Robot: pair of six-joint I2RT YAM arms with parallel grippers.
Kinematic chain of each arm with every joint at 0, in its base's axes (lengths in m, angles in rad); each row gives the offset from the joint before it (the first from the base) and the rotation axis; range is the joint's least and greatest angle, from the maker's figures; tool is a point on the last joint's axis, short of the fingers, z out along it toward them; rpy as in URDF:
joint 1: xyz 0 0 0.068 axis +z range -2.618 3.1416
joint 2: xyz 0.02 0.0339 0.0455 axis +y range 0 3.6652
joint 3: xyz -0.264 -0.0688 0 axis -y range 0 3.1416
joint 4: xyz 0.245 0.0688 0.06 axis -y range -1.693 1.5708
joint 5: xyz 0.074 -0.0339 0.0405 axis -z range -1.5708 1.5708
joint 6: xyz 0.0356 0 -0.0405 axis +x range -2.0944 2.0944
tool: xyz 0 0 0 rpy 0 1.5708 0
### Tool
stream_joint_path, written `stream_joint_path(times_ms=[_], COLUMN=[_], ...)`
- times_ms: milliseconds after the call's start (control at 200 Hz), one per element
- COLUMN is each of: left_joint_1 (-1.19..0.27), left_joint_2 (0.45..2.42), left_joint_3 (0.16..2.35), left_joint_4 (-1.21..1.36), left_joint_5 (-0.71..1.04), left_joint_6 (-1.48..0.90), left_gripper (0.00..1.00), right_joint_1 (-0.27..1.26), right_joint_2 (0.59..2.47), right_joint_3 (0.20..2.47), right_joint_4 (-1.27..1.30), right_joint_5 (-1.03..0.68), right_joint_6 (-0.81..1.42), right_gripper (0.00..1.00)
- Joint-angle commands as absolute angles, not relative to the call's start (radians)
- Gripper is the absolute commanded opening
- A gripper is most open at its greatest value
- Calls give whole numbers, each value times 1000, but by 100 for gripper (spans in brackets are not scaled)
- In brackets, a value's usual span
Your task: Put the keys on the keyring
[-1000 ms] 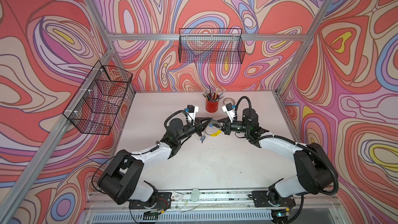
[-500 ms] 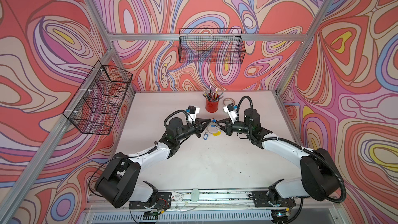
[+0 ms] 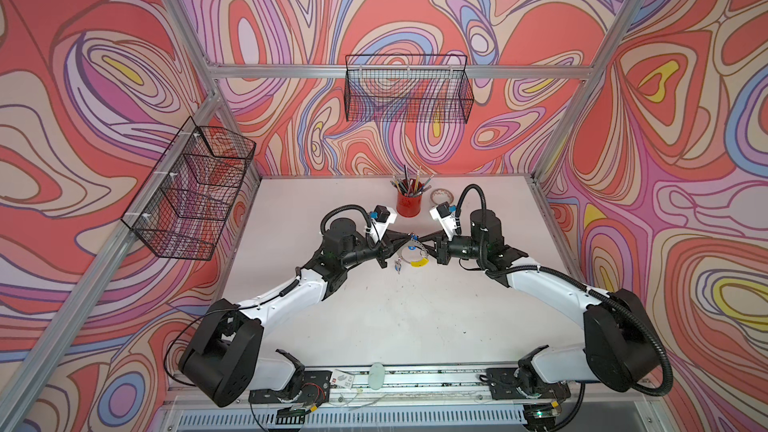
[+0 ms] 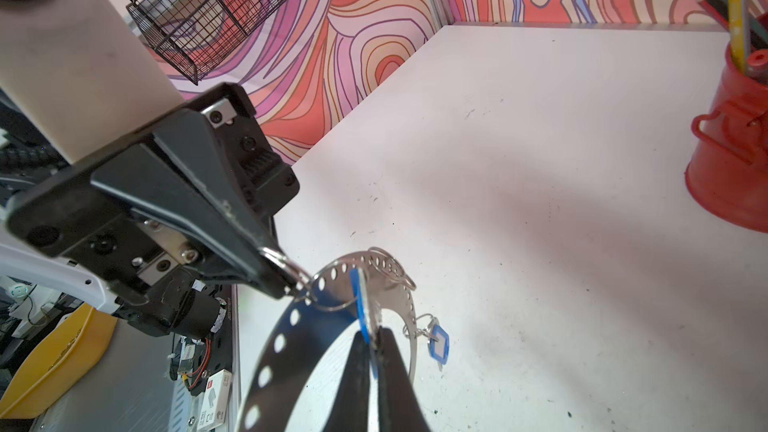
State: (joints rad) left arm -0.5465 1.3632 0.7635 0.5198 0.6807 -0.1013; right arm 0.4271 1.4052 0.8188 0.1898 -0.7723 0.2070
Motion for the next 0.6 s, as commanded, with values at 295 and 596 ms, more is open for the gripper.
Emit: stream_joint_path(times_ms=[295,596], left_joint_1=[-505,-503], left_joint_2=[1341,1419], left_joint_3=[848,795], left_joint_4=[368,664], left_joint_5=[816,857], left_joint_6=[39,-183], left_gripper=[0,0], right_joint_1=[426,435], right_joint_2=[1378,1367], right_joint_3=[848,836], right_joint_4=[167,172], right_joint_5=[-739,-729], right_joint_6=[192,189], right_gripper=[0,26])
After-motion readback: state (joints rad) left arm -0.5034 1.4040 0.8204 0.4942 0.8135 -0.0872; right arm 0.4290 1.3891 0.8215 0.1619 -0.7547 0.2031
